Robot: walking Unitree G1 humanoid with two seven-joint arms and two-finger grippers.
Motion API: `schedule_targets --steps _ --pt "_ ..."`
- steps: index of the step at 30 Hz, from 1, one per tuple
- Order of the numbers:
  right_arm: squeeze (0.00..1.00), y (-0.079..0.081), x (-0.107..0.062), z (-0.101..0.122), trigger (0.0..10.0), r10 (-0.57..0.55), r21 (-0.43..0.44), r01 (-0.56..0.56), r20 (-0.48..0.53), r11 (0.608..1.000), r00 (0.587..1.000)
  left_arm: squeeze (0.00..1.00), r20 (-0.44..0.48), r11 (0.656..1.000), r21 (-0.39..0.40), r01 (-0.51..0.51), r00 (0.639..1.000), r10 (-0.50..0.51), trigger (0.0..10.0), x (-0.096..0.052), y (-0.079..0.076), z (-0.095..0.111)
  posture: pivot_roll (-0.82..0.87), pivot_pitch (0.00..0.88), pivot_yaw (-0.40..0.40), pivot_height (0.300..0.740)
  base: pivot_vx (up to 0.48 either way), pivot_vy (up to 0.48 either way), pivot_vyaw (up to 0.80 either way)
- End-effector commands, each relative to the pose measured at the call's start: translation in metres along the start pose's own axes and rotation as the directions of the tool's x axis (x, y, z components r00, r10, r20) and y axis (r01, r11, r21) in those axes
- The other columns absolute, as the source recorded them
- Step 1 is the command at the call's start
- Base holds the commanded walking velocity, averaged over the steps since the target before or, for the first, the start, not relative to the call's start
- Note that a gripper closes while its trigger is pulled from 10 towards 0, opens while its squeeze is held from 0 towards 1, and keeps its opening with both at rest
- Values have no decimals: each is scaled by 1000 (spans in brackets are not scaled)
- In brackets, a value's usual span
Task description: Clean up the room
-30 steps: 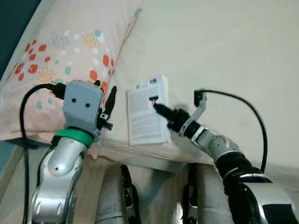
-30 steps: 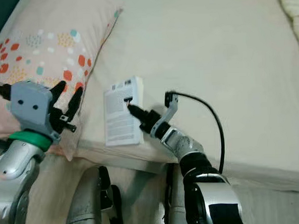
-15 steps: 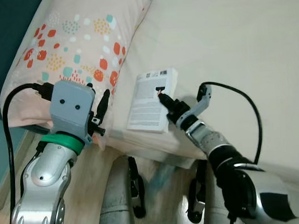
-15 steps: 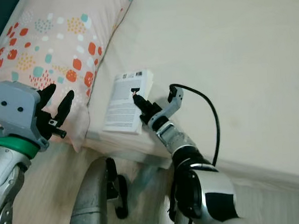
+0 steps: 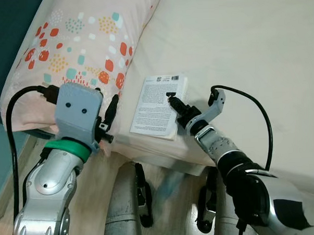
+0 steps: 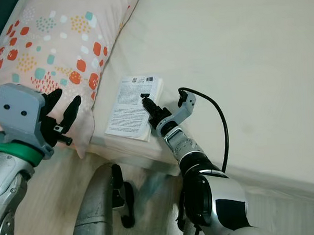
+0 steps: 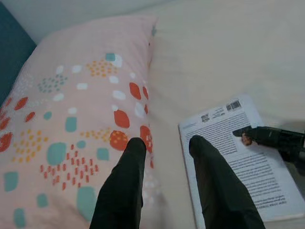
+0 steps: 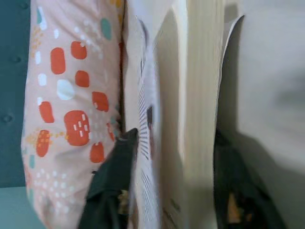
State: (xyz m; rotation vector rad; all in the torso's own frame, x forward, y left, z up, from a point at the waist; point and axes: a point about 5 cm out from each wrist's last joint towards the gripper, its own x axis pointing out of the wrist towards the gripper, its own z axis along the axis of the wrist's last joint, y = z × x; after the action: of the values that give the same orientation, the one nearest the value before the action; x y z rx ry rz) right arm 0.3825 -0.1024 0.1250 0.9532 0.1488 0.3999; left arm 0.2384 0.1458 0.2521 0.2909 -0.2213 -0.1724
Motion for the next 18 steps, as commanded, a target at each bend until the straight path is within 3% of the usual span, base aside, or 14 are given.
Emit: schedule_targets --steps 1,8,11,14,15,16,18 --pt "0 -12 -8 -11 10000 -57 -10 57 -26 998 998 0 -17 1000 -17 10 1000 -10 10000 3 -5 -6 232 340 103 599 0 0 0" --pt "0 -31 -23 -12 10000 -94 -67 91 -40 994 995 0 5 998 -53 19 1000 -19 10000 14 -14 -8 158 294 68 599 0 0 0" --pt "0 -55 -47 -11 10000 -122 -79 121 -1 989 993 0 26 996 -80 29 999 -27 10000 21 -21 -8 109 260 50 599 0 0 0" --pt "0 -60 -55 -10 10000 -123 -88 125 22 988 992 0 30 996 -86 31 999 -28 10000 23 -23 -9 83 240 46 599 0 0 0" --pt "0 -65 -66 -7 10000 -131 -127 137 57 982 990 0 32 995 -94 32 999 -29 10000 25 -24 -10 61 225 45 599 0 0 0" --pt "0 -65 -66 -7 10000 -131 -127 137 57 982 990 0 32 995 -94 32 999 -29 10000 25 -24 -10 61 225 45 599 0 0 0" --pt "0 -64 -90 6 10000 -141 -285 182 159 941 977 0 11 990 -136 28 1000 -27 10000 32 -24 -18 -4 172 54 599 0 0 0"
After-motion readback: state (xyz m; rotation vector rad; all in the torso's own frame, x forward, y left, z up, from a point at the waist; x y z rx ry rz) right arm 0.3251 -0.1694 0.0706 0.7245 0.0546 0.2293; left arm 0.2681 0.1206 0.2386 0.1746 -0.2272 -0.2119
